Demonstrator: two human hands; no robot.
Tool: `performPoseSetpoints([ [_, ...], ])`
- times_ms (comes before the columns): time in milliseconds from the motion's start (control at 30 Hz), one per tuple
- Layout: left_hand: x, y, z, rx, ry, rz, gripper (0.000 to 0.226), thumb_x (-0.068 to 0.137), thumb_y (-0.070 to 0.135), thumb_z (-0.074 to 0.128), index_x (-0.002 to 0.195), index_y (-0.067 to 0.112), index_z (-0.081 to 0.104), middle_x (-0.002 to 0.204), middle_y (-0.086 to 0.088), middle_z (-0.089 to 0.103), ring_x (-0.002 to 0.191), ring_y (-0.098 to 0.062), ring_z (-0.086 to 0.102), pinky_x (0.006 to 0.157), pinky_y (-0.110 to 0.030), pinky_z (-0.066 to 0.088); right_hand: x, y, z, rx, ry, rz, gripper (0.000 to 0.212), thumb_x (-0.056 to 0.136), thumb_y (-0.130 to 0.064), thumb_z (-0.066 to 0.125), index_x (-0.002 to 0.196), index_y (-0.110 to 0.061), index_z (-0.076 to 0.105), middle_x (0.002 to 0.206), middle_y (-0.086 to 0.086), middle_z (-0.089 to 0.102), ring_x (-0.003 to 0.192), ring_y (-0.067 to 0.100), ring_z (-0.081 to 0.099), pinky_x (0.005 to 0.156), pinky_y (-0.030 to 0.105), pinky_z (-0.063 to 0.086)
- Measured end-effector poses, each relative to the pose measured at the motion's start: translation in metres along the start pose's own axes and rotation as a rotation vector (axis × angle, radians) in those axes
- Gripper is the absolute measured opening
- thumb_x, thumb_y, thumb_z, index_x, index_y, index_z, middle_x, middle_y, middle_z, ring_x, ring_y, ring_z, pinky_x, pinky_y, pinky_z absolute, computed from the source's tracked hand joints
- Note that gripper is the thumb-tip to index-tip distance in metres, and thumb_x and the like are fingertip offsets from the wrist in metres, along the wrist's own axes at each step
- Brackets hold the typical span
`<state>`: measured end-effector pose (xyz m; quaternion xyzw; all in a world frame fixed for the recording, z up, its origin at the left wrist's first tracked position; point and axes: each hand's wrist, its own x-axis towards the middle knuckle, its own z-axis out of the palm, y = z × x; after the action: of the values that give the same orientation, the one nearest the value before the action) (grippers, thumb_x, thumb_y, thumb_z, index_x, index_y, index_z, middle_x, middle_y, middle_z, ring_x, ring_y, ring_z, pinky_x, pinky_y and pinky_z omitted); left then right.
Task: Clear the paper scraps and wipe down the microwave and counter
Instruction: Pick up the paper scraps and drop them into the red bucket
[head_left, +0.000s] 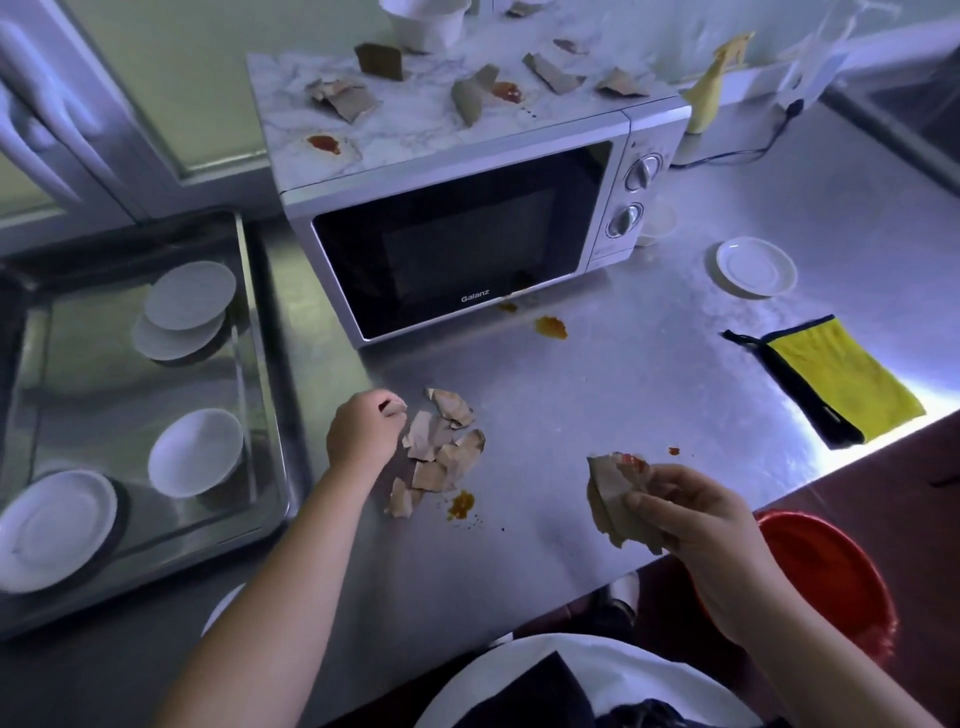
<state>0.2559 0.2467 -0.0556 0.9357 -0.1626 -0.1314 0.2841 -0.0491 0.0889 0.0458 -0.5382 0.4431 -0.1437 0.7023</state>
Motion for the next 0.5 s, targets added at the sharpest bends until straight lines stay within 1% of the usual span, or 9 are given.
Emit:
performPoseSetpoints([
  [67,-0.011,0.002,-0.011,-0.295,-0.059,-0.062,0.012,0.083,0.011,0.069,0.085,0.022,0.075,0.086,0.006,0.073,0.085,-0.021,0.067,0.069,-0.028,0.05,0.003,0.0,0.004,0.007,-0.008,-0.002,0.017,0.083,0.011,0.067,0.085,-0.005,0.073,0.081,0.015,0.073,0.068,0.03,0.062,0.055,0.034,0.041],
  [133,-0.031,0.012,-0.024,-0.582,-0.14,-0.14,0.017,0.085,0.008,0.072,0.085,0.025,0.077,0.086,0.01,0.074,0.086,-0.017,0.068,0.063,-0.027,0.054,0.007,-0.002,0.013,-0.003,-0.036,-0.02,0.013,0.083,0.012,0.066,0.089,0.001,0.07,0.08,0.02,0.071,0.067,0.033,0.061,0.056,0.035,0.039],
  [167,-0.042,0.016,-0.029,-0.667,-0.178,-0.15,0.019,0.084,0.008,0.074,0.086,0.026,0.077,0.085,0.01,0.074,0.085,-0.016,0.069,0.06,-0.024,0.055,0.008,-0.002,0.018,-0.004,-0.06,-0.028,0.011,0.083,0.012,0.066,0.09,0.004,0.069,0.082,0.025,0.069,0.066,0.034,0.061,0.056,0.036,0.038],
  [233,-0.064,0.025,-0.037,-0.749,-0.244,-0.121,0.023,0.081,0.01,0.079,0.092,0.031,0.076,0.089,0.005,0.074,0.084,-0.018,0.069,0.06,-0.026,0.058,0.011,-0.004,0.03,0.018,-0.125,-0.033,0.009,0.083,0.01,0.065,0.091,0.007,0.066,0.084,0.03,0.066,0.067,0.038,0.063,0.056,0.036,0.038],
  [300,-0.084,0.035,-0.042,-0.831,-0.287,-0.102,0.031,0.078,0.01,0.081,0.096,0.032,0.07,0.095,-0.005,0.07,0.082,-0.022,0.068,0.059,-0.035,0.06,0.012,-0.006,0.04,0.042,-0.204,-0.024,0.008,0.083,0.007,0.066,0.09,0.004,0.066,0.08,0.027,0.067,0.068,0.039,0.066,0.057,0.036,0.04],
  [333,-0.092,0.039,-0.043,-0.874,-0.305,-0.095,0.033,0.078,0.008,0.08,0.096,0.031,0.065,0.094,-0.008,0.068,0.079,-0.022,0.068,0.054,-0.035,0.058,0.012,-0.006,0.044,0.05,-0.24,-0.02,0.007,0.082,0.004,0.067,0.089,0.002,0.067,0.079,0.024,0.068,0.068,0.039,0.067,0.058,0.036,0.041],
  [367,-0.1,0.042,-0.044,-0.905,-0.316,-0.077,0.034,0.078,0.007,0.08,0.093,0.031,0.06,0.092,-0.009,0.067,0.076,-0.021,0.067,0.051,-0.032,0.056,0.011,-0.007,0.048,0.054,-0.277,-0.018,0.006,0.081,0.003,0.067,0.087,0.0,0.067,0.079,0.023,0.069,0.069,0.038,0.068,0.058,0.036,0.042],
  [400,-0.106,0.045,-0.044,-0.925,-0.332,-0.046,0.033,0.078,0.009,0.081,0.088,0.03,0.058,0.09,-0.008,0.065,0.074,-0.02,0.067,0.051,-0.031,0.054,0.01,-0.007,0.052,0.057,-0.314,-0.016,0.006,0.082,0.002,0.066,0.087,-0.001,0.066,0.079,0.023,0.069,0.069,0.038,0.068,0.058,0.034,0.044],
  [500,-0.121,0.05,-0.045,-0.962,-0.366,0.04,0.028,0.067,0.031,0.088,0.074,0.027,0.061,0.078,0.0,0.065,0.074,-0.019,0.067,0.063,-0.037,0.058,0.007,-0.009,0.063,0.063,-0.416,-0.001,0.008,0.08,-0.002,0.067,0.088,-0.001,0.067,0.085,0.031,0.069,0.073,0.045,0.068,0.056,0.03,0.047],
])
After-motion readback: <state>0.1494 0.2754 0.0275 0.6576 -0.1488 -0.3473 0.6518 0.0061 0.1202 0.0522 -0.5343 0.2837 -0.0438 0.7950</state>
